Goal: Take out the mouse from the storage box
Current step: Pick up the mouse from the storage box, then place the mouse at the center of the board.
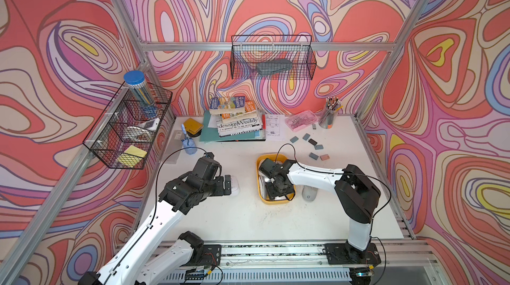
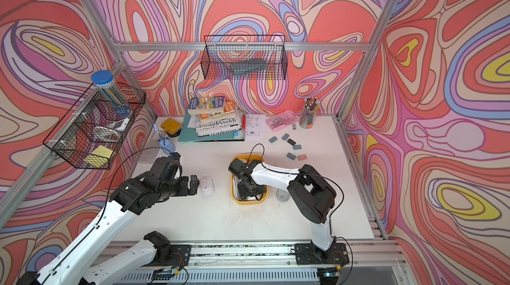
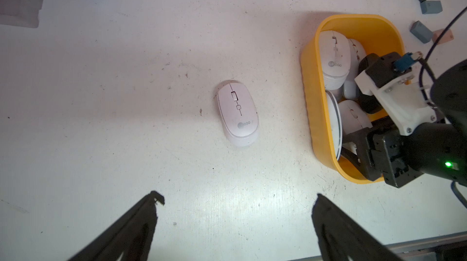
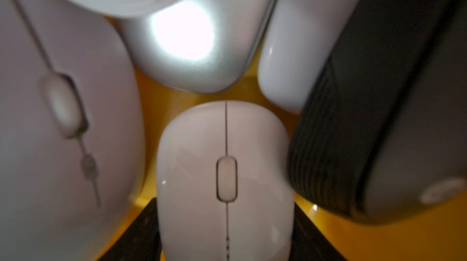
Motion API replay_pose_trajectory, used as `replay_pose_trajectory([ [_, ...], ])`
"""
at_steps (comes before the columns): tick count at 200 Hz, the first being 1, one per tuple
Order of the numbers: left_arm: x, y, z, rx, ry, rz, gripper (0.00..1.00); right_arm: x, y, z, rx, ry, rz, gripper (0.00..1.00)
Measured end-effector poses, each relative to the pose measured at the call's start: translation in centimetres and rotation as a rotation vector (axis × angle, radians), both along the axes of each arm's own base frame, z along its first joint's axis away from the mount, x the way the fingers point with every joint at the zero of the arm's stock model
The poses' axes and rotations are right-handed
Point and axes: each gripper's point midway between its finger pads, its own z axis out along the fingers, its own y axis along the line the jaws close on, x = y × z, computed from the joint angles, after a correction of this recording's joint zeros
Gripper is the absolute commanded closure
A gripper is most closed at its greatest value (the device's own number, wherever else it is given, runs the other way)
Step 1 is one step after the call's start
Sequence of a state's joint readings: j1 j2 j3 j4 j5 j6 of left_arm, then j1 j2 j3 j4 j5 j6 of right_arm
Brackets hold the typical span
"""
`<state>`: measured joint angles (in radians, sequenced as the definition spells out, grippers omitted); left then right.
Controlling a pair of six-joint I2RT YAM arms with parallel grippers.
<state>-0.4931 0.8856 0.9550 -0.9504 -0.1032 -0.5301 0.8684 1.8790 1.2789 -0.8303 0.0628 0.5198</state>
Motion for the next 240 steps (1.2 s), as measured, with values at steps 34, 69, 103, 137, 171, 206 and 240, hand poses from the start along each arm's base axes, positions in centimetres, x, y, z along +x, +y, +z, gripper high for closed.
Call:
replay_pose_trajectory([
  [34, 0.0, 0.0, 0.0, 0.0, 0.0, 0.0, 0.01, 0.2, 1.0, 3.7, 0.086, -0.068, -0.002, 0.47],
  [69, 0.0, 0.0, 0.0, 0.0, 0.0, 0.0, 0.01, 0.9, 1.7, 6.5, 0.152, -0.121, -0.013, 0.46],
  [103, 0.0, 0.0, 0.0, 0.0, 0.0, 0.0, 0.01, 1.3, 1.1, 7.1, 0.131, -0.158, -0.033, 0.46],
  [137, 0.0, 0.0, 0.0, 0.001, 0.001, -0.001, 0.01, 2.5, -1.3, 8.5, 0.077, -0.228, -0.082, 0.46],
  [171, 0.0, -0.1, 0.0, -0.002, 0.001, -0.003, 0.01, 5.8, -7.5, 10.1, 0.076, -0.279, -0.245, 0.46],
  [206, -0.1, -0.1, 0.0, -0.005, 0.002, -0.005, 0.01, 9.0, -13.9, 9.9, 0.061, -0.295, -0.413, 0.46],
  [240, -0.1, -0.1, 0.0, -0.005, 0.002, -0.007, 0.01, 11.0, -15.1, 6.8, 0.067, -0.237, -0.454, 0.46],
])
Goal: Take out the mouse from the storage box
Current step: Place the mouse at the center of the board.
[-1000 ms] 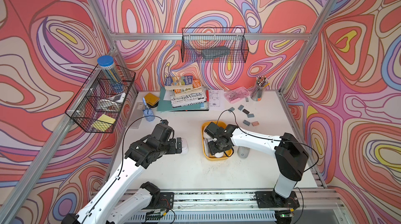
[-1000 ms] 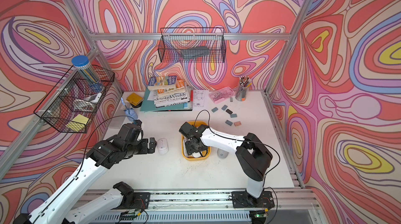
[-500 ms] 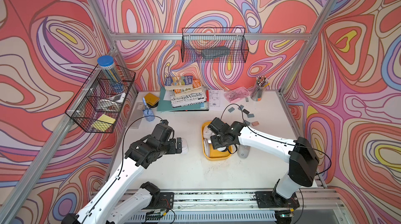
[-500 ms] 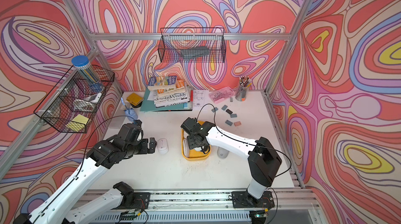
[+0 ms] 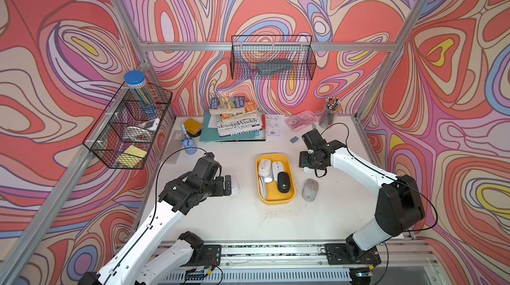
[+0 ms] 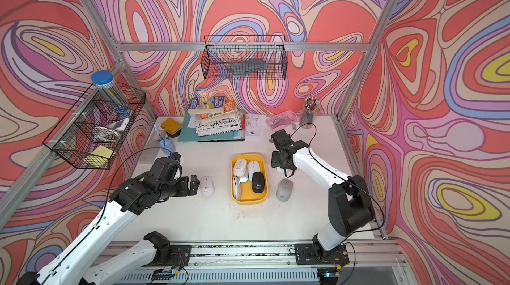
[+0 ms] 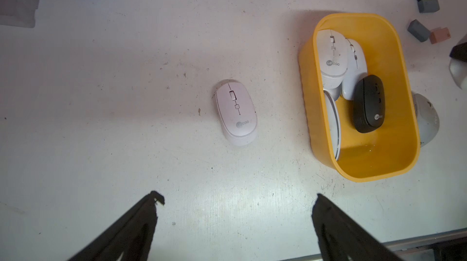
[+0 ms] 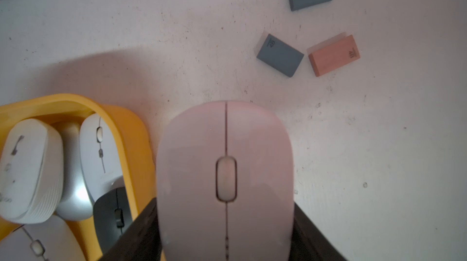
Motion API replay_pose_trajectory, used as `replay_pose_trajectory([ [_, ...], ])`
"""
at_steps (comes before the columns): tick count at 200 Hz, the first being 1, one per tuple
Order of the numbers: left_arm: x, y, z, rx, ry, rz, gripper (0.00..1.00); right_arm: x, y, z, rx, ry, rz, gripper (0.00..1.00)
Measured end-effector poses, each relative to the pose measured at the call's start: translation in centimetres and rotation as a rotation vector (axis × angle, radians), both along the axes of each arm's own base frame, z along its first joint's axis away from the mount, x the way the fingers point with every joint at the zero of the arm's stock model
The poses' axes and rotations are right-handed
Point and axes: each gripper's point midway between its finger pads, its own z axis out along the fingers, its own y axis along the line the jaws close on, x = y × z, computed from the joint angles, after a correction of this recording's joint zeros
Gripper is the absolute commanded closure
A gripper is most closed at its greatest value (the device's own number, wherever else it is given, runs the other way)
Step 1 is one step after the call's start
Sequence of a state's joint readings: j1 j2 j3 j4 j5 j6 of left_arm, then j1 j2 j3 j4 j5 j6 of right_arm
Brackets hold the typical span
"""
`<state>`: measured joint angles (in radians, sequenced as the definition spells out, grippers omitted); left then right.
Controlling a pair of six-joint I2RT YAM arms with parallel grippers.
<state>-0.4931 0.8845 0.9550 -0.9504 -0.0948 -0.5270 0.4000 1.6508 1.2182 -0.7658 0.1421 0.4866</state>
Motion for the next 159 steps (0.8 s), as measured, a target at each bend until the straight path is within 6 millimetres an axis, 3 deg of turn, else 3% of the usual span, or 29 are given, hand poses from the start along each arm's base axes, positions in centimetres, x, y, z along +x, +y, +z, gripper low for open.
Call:
replay_pose_trajectory([
  [38, 0.0, -0.1, 0.0, -0.004, 0.002, -0.004, 0.01, 1.2, 0.2, -6.0, -0.004, 0.127, 0.004, 0.46],
  [57, 0.0, -0.1, 0.0, -0.004, 0.002, -0.004, 0.01, 1.3, 0.4, -7.8, -0.003, 0.164, 0.01, 0.46],
  [88, 0.0, -0.1, 0.0, -0.004, 0.003, -0.005, 0.01, 2.4, 1.2, -7.9, 0.018, 0.154, 0.022, 0.42],
  [119, 0.0, -0.1, -0.1, -0.004, 0.004, -0.005, 0.01, 3.1, 1.4, -8.0, 0.019, 0.145, 0.03, 0.23],
  [159, -0.1, -0.2, -0.1, -0.006, 0.009, -0.011, 0.01, 3.1, 1.2, -7.7, 0.001, 0.126, 0.037, 0.15],
])
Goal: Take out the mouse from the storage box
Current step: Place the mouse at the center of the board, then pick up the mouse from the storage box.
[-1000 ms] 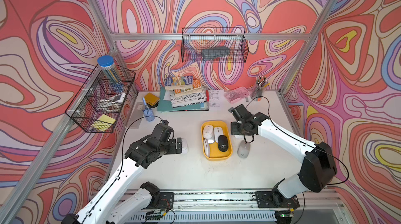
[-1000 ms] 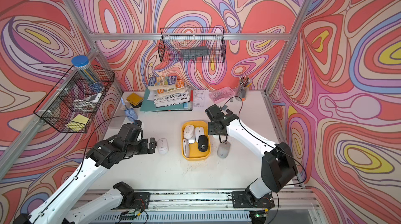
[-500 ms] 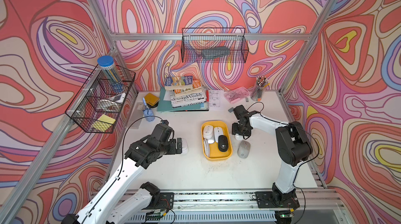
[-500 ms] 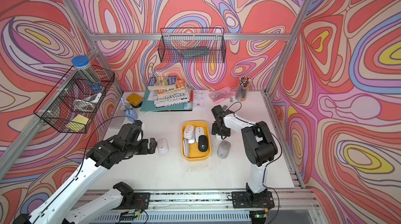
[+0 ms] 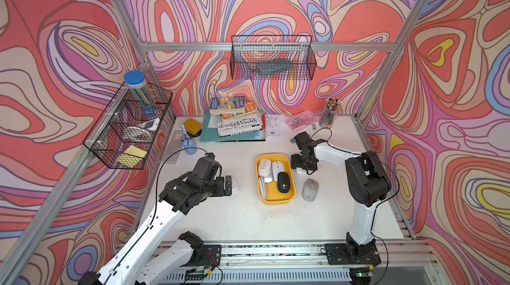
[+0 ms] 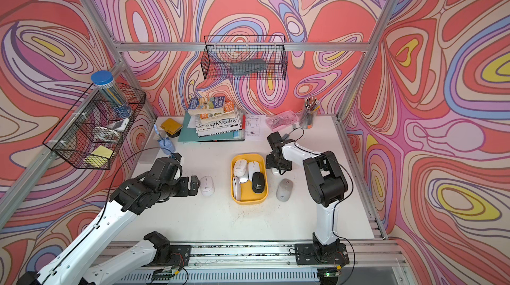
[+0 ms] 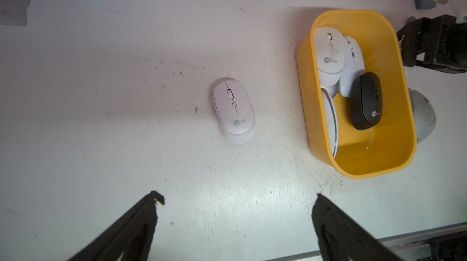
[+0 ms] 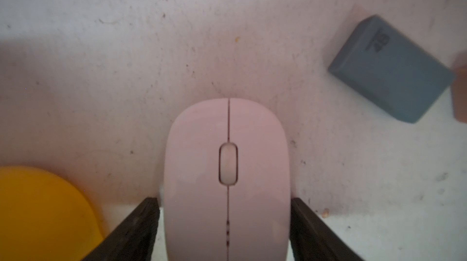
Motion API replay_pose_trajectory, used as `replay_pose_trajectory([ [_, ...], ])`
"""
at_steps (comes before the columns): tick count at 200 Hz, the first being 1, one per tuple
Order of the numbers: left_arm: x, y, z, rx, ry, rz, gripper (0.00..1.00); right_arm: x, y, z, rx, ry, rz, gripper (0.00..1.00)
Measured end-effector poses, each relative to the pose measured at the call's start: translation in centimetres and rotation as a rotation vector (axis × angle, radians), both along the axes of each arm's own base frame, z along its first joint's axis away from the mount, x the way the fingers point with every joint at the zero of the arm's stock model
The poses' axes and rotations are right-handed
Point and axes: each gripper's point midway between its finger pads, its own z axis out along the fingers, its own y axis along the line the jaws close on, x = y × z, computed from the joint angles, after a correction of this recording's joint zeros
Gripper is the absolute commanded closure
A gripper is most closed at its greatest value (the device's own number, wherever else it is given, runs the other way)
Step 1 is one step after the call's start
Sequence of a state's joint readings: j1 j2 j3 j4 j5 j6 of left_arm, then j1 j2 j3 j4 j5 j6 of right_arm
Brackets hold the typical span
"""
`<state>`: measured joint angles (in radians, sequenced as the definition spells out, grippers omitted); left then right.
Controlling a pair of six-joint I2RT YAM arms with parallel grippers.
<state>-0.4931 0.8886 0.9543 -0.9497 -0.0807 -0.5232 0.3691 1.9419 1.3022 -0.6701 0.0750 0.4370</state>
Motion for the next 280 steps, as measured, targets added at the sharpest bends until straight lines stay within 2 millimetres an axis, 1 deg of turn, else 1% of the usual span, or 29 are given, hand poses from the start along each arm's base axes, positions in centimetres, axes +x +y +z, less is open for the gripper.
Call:
replay_pose_trajectory([
  [6, 0.0, 0.0, 0.0, 0.001, 0.001, 0.0, 0.01, -0.2, -0.1, 0.4, -0.003, -0.007, 0.002, 0.13],
  [15, 0.0, 0.0, -0.1, 0.002, 0.004, 0.0, 0.01, -0.6, -0.2, 1.4, -0.007, -0.024, 0.005, 0.13],
  [23, 0.0, 0.0, -0.1, 0.002, 0.005, -0.001, 0.01, -0.9, 0.0, 2.9, -0.006, -0.053, 0.013, 0.14],
  [34, 0.0, 0.0, -0.1, 0.002, 0.006, -0.001, 0.01, -1.3, 0.9, 6.0, 0.007, -0.123, 0.039, 0.16],
  [43, 0.0, 0.0, -0.1, 0.002, 0.005, -0.001, 0.01, -1.8, 2.3, 8.8, 0.034, -0.189, 0.07, 0.17],
  [46, 0.0, 0.0, -0.1, 0.002, 0.005, -0.001, 0.01, -2.1, 3.0, 9.9, 0.048, -0.215, 0.086, 0.18],
  [54, 0.0, 0.0, -0.1, 0.002, 0.005, -0.001, 0.01, -2.8, 4.6, 11.9, 0.079, -0.261, 0.123, 0.19],
  [60, 0.0, 0.0, -0.1, 0.002, 0.005, -0.001, 0.01, -3.4, 5.8, 13.0, 0.102, -0.285, 0.148, 0.2],
  [69, 0.0, 0.0, -0.1, 0.002, 0.005, -0.001, 0.01, -4.4, 7.6, 13.9, 0.13, -0.303, 0.186, 0.21],
  [76, 0.0, 0.0, -0.1, 0.002, 0.005, -0.001, 0.01, -5.1, 8.7, 13.9, 0.141, -0.3, 0.212, 0.22],
  [85, 0.0, 0.0, -0.1, 0.002, 0.005, -0.001, 0.01, -6.0, 10.0, 13.4, 0.149, -0.282, 0.242, 0.23],
  [107, 0.0, 0.0, -0.1, 0.002, 0.005, -0.001, 0.01, -8.0, 12.9, 10.9, 0.14, -0.213, 0.302, 0.23],
  [132, 0.0, -0.1, -0.2, 0.001, 0.007, -0.001, 0.01, -9.9, 15.4, 8.2, 0.133, -0.146, 0.348, 0.24],
  [151, 0.0, -0.1, -0.2, 0.0, 0.008, -0.002, 0.01, -10.3, 16.1, 7.4, 0.141, -0.125, 0.348, 0.24],
  [193, 0.0, -0.1, -0.2, -0.003, 0.008, -0.004, 0.01, -10.4, 16.5, 6.8, 0.15, -0.108, 0.334, 0.25],
  [212, 0.0, -0.1, -0.2, -0.003, 0.008, -0.004, 0.01, -10.0, 16.5, 6.8, 0.147, -0.121, 0.322, 0.23],
  [228, 0.0, -0.1, -0.3, -0.003, 0.008, -0.004, 0.01, -9.2, 16.7, 6.9, 0.13, -0.14, 0.308, 0.22],
  [257, 0.0, -0.1, -0.3, -0.002, 0.008, -0.004, 0.01, -6.3, 18.7, 6.7, 0.104, -0.171, 0.279, 0.2],
  [280, 0.0, -0.1, -0.3, -0.003, 0.008, -0.004, 0.01, -4.1, 20.1, 6.2, 0.076, -0.19, 0.246, 0.19],
])
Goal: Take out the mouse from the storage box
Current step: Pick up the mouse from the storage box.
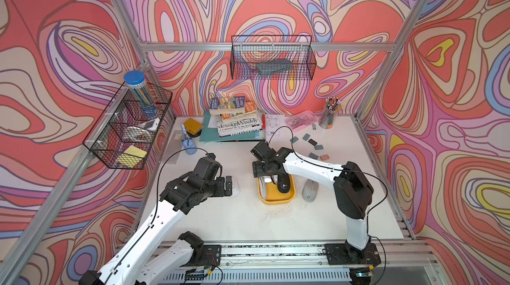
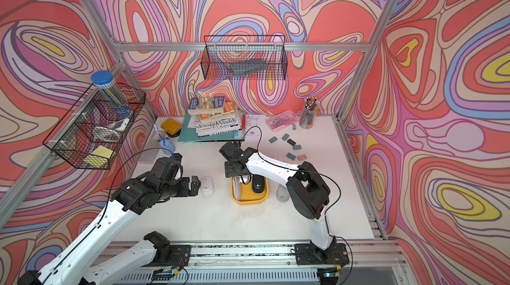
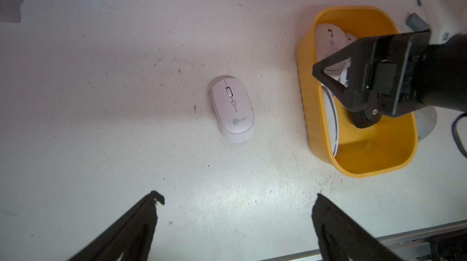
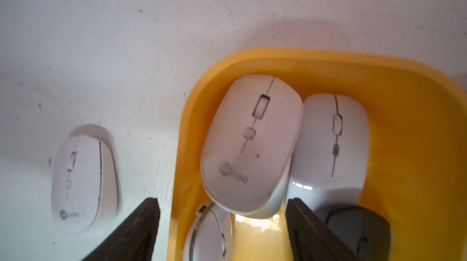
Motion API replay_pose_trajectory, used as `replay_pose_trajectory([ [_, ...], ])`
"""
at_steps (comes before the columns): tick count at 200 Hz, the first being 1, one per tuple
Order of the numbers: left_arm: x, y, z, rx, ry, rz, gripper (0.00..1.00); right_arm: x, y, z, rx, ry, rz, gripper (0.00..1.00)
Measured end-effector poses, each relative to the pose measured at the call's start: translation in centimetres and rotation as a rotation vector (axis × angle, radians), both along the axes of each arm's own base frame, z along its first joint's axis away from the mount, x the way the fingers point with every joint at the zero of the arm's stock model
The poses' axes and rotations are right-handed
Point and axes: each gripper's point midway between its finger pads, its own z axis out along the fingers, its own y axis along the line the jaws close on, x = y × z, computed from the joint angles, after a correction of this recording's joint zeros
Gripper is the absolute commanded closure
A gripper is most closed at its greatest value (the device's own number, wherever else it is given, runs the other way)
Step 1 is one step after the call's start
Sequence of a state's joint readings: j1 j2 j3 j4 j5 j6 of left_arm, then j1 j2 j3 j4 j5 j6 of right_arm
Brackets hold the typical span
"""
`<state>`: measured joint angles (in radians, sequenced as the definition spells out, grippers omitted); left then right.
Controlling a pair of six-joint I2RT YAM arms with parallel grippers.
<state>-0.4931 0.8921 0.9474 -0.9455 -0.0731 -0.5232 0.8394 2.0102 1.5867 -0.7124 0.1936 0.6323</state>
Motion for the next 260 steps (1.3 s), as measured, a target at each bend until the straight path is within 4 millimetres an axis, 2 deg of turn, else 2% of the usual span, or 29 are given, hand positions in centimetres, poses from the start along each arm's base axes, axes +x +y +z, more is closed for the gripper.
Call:
replay_pose_trajectory([
  [57, 0.0, 0.0, 0.0, -0.003, -0.002, -0.001, 0.01, 0.5, -1.1, -0.5, -0.029, -0.027, -0.079, 0.2],
  [86, 0.0, -0.1, 0.0, -0.004, -0.001, -0.002, 0.01, 0.0, -2.4, 0.5, -0.003, -0.05, -0.115, 0.2],
  [110, 0.0, -0.1, 0.1, -0.005, -0.003, -0.002, 0.01, 0.9, -2.7, 1.6, 0.032, -0.078, -0.147, 0.2],
  [143, -0.1, 0.0, 0.2, -0.008, -0.009, -0.002, 0.01, 2.0, -3.4, 1.8, 0.05, -0.085, -0.187, 0.19],
  [170, -0.1, 0.0, 0.2, -0.008, -0.009, -0.002, 0.01, 2.7, -3.8, 1.2, 0.038, -0.079, -0.207, 0.19],
  [208, -0.1, 0.0, 0.2, -0.009, -0.01, -0.002, 0.01, 4.2, -3.3, 0.0, 0.023, -0.065, -0.219, 0.19],
  [260, -0.1, -0.1, 0.2, -0.011, -0.009, -0.004, 0.01, 3.9, -3.4, -1.6, -0.004, -0.03, -0.221, 0.19],
])
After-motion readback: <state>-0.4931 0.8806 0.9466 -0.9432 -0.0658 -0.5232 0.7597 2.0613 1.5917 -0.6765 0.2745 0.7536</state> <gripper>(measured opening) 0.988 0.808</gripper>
